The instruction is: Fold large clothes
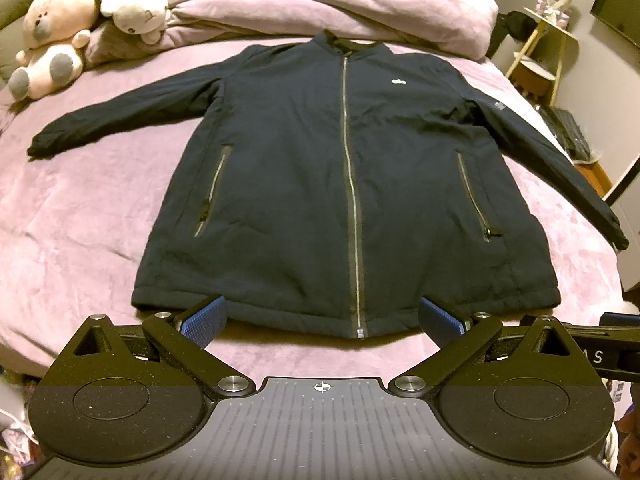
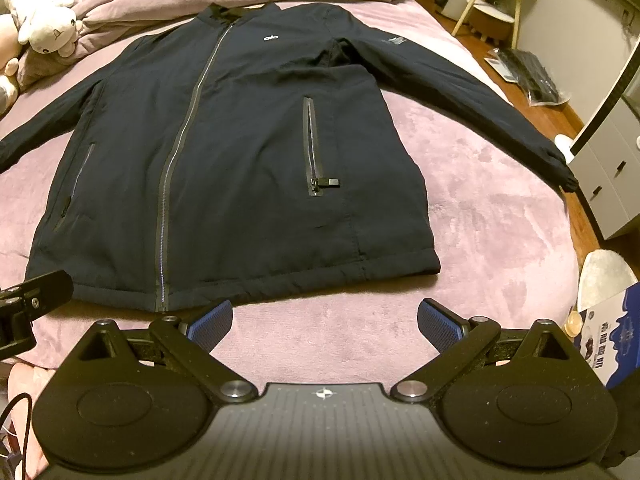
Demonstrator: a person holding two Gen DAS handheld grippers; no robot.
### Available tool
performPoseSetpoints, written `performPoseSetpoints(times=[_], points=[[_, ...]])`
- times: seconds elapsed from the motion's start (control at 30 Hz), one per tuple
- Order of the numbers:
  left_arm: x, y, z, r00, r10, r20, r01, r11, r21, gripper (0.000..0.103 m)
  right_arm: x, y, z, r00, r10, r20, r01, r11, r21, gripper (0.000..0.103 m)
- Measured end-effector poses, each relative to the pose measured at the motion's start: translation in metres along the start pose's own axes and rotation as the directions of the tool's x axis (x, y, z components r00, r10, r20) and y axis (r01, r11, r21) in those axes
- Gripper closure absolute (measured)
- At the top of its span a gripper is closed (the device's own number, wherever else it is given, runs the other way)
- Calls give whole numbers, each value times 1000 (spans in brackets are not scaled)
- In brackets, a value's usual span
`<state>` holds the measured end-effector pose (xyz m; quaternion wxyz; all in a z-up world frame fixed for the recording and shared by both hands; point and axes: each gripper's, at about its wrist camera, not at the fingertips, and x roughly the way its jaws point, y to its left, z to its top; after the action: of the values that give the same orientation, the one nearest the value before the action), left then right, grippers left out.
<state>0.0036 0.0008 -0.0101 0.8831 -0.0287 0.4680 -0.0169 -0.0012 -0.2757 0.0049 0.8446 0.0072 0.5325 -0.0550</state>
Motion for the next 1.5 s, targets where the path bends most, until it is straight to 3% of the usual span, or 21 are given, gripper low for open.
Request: performPoseSetpoints(times=[1.17,1.4,1.5], points=[[5,0,3,999,-15,-29,14,1000,-15,0,7,-3,1,999,26,-27,-25,999,20,4],[13,4,4,998,-52,-28,51,998,-29,0,15,-11,3,993,114,-38,-111,992,60,4],[18,8,6,997,-77,-16,76,996,-54,0,19,-28,8,988,153,21,-154,980,126,4]])
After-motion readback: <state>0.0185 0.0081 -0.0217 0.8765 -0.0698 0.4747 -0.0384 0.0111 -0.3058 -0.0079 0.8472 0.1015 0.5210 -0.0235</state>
